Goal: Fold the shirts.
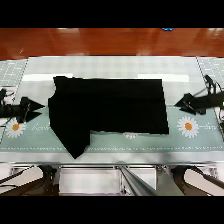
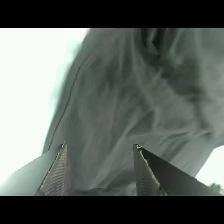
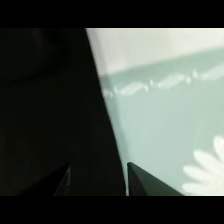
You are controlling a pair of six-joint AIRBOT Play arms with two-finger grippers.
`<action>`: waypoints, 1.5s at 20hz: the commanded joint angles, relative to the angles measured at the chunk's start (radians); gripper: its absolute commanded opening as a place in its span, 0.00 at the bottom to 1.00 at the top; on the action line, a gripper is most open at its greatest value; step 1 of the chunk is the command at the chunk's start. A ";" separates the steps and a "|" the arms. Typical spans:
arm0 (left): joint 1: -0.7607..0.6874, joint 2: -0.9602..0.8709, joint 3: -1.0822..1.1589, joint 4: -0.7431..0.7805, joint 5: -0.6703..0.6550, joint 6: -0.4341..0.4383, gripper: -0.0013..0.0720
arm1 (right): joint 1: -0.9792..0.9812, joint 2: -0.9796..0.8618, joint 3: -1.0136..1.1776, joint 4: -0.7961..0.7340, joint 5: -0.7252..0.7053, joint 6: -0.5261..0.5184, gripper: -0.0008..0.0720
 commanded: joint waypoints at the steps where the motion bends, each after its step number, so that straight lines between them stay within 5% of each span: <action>1: 0.156 0.090 -0.191 -0.058 0.058 0.042 0.71 | -0.079 0.195 -0.209 0.101 -0.041 -0.076 0.58; 5: 0.047 0.079 -0.192 0.114 0.047 -0.044 0.71 | -0.078 0.238 -0.227 0.124 -0.003 -0.076 0.58; 20: -0.114 -0.048 -0.192 0.161 -0.092 -0.029 0.71 | -0.078 0.238 -0.227 0.130 -0.005 -0.087 0.58; 27: -0.232 -0.049 -0.225 0.162 -0.029 -0.030 0.70 | -0.078 0.238 -0.227 0.134 -0.009 -0.086 0.58; 29: -0.253 -0.048 -0.225 0.157 0.008 -0.024 0.05 | -0.079 0.238 -0.227 0.134 -0.019 -0.082 0.58; 30: -0.254 -0.048 -0.225 0.153 0.012 -0.017 0.04 | -0.079 0.238 -0.227 0.123 -0.024 -0.075 0.58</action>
